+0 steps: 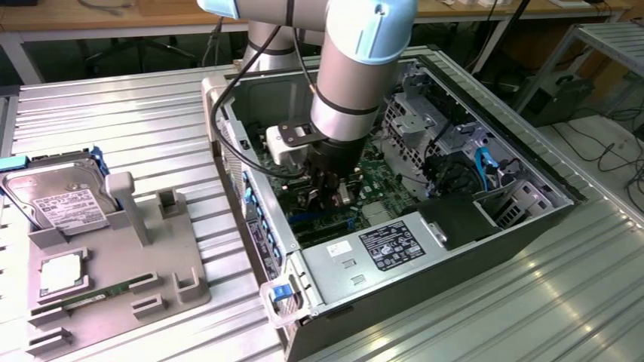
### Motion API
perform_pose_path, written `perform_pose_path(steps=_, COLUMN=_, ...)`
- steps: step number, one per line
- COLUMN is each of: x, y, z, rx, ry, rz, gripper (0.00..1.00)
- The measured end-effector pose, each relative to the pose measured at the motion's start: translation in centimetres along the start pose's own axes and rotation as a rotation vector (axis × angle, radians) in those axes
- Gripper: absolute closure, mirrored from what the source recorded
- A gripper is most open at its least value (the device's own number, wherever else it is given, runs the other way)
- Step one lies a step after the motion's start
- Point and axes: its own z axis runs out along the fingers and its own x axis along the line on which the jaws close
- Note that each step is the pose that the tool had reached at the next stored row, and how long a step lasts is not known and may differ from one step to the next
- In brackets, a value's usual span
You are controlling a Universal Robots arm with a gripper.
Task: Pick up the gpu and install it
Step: 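Insert the gpu into the slot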
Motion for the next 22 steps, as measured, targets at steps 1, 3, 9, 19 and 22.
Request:
perform_pose_path(steps=1, x=0.0, y=-0.01, z=0.07, rx=-0.0019, ry=0.0, rz=0.0, gripper=0.72)
perform_pose_path(steps=3, x=0.0, y=0.0, z=0.19, rx=-0.005, ry=-0.0005, rz=0.001, gripper=0.72)
perform_pose_path(steps=9, x=0.0, y=-0.01, z=0.56, rx=-0.0106, ry=-0.0021, rz=0.002, gripper=0.72)
perform_pose_path(steps=19, x=0.1, y=-0.01, z=1.49, rx=-0.0139, ry=-0.0029, rz=0.004, gripper=0.72)
perform_pose_path(steps=22, x=0.0, y=-0.02, z=1.6, rx=-0.013, ry=-0.0053, rz=0.004, gripper=0.71)
